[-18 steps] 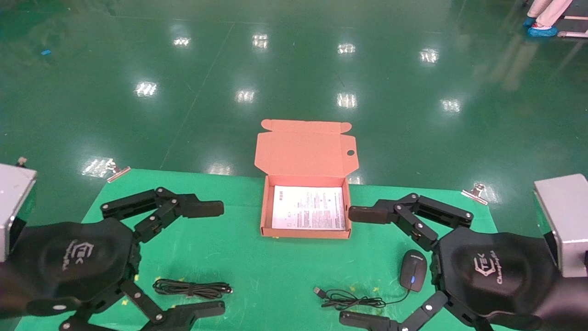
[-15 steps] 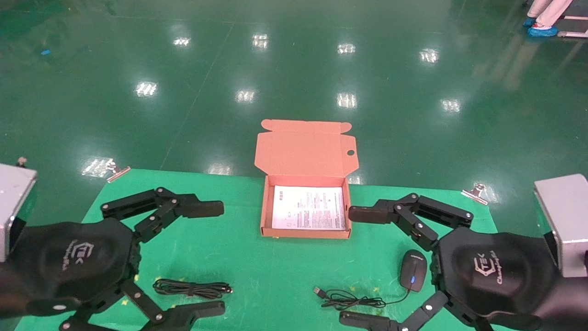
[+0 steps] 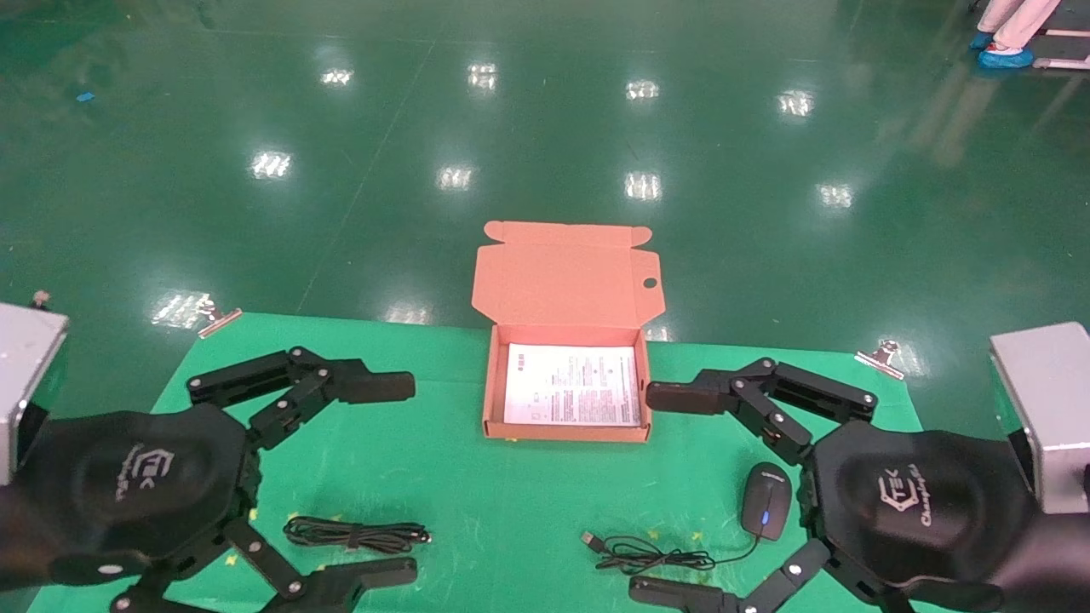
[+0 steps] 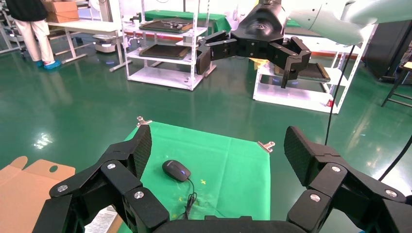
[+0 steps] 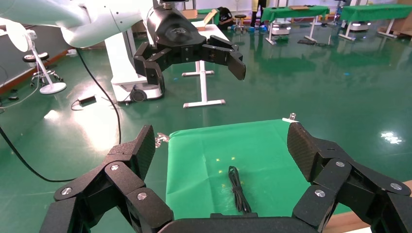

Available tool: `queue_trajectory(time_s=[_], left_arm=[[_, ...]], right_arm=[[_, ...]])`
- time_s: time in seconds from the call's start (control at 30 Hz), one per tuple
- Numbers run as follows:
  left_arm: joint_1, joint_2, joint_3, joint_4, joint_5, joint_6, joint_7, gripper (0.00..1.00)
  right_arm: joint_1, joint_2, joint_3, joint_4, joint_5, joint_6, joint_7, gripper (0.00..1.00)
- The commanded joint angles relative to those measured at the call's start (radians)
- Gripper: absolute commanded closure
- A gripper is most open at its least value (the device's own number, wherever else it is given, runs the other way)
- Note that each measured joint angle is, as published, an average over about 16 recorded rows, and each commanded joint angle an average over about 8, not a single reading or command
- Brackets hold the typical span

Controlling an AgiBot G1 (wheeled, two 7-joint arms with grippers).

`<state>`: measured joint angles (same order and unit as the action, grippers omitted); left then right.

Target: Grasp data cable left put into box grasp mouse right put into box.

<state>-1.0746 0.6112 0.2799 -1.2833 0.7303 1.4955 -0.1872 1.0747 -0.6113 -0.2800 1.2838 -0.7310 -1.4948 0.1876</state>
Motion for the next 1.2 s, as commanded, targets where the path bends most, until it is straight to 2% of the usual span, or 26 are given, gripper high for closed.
queue_trajectory(time_s=[0.03, 0.43, 0.63, 0.87, 1.2], left_arm=[[0.000, 0.000, 0.000, 0.000, 0.000, 0.000, 0.000, 0.00], [-0.003, -0.003, -0.001, -0.004, 0.004, 0.003, 0.003, 0.00], [-0.076, 0.003, 0.044, -0.016, 0.105, 0.034, 0.009, 0.00], [-0.238, 0.042, 0.189, 0.020, 0.314, 0.083, -0.001, 0.00], [-0.440, 0.147, 0.474, 0.133, 0.609, 0.085, 0.093, 0.00]], right_arm=[[0.000, 0.000, 0.000, 0.000, 0.000, 0.000, 0.000, 0.00], [0.000, 0.000, 0.000, 0.000, 0.001, 0.000, 0.000, 0.00], [0.038, 0.000, -0.015, 0.004, -0.057, -0.015, -0.028, 0.00], [0.186, -0.021, -0.104, 0.026, -0.296, -0.060, -0.123, 0.00], [0.383, -0.093, -0.341, 0.053, -0.692, -0.062, -0.295, 0.00]])
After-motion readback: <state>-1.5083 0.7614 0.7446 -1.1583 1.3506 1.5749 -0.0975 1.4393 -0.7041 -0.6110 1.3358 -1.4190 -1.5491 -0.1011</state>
